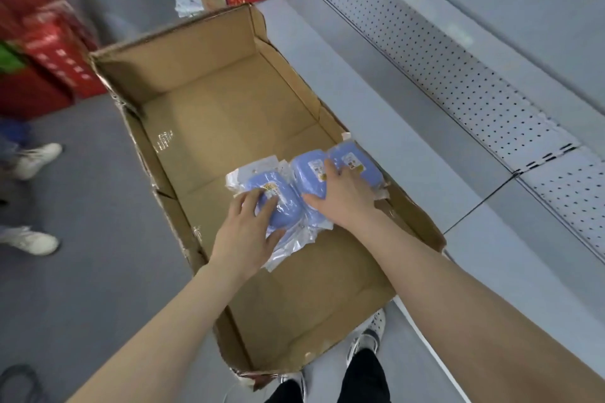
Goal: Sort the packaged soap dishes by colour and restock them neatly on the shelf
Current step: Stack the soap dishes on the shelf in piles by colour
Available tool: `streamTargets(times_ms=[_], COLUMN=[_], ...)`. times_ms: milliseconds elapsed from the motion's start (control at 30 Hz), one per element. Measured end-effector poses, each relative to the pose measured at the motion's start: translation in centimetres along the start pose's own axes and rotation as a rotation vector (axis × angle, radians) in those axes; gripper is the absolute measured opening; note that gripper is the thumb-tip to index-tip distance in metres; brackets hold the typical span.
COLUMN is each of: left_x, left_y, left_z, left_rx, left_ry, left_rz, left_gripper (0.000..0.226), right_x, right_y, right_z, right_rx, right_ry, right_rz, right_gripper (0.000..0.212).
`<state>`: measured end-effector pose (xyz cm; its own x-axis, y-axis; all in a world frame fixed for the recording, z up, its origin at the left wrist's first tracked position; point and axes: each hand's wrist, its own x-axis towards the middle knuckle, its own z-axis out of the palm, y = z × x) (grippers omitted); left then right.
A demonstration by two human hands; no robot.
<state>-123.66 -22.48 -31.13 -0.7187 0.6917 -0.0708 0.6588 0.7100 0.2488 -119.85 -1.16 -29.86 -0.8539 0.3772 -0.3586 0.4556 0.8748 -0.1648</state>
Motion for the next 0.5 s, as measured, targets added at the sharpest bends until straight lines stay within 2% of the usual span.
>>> streamTargets(times_ms=[133,200,300,367,500], left_x=[1.4,3.0,5.2,6.5,7.3], left_y=[-1.4,-1.7,-1.0,-0.5,-0.7], left_z=[-1.5,-2.3,-2.8,-2.9,-2.7], left_rx=[0.161,0.305,0.451,0.538,0.497], left_ry=[-0.180,-0.216,-0.288,-0.385,-0.416], left_rz=[0.099,0.223,0.388,0.420,0.398], left_gripper=[0.087,0.095,0.089,0.080,0.079], right_x=[-2.1,-4.1,-6.6,-7.1,-5.5], right_y=[2.9,5.1,7.5,8.1,7.3], right_z=[-0.4,-0.8,-0.8,-0.4,-0.3], right_rx=[0.035,0.075,0.088,0.089,0.112], right_ry=[0.097,0.145,0.119,0.104,0.159], right_rz=[-0.011,-0.012,0.006,0.009,0.005], right_gripper=[0.085,0.087,0.088,0.087,0.085])
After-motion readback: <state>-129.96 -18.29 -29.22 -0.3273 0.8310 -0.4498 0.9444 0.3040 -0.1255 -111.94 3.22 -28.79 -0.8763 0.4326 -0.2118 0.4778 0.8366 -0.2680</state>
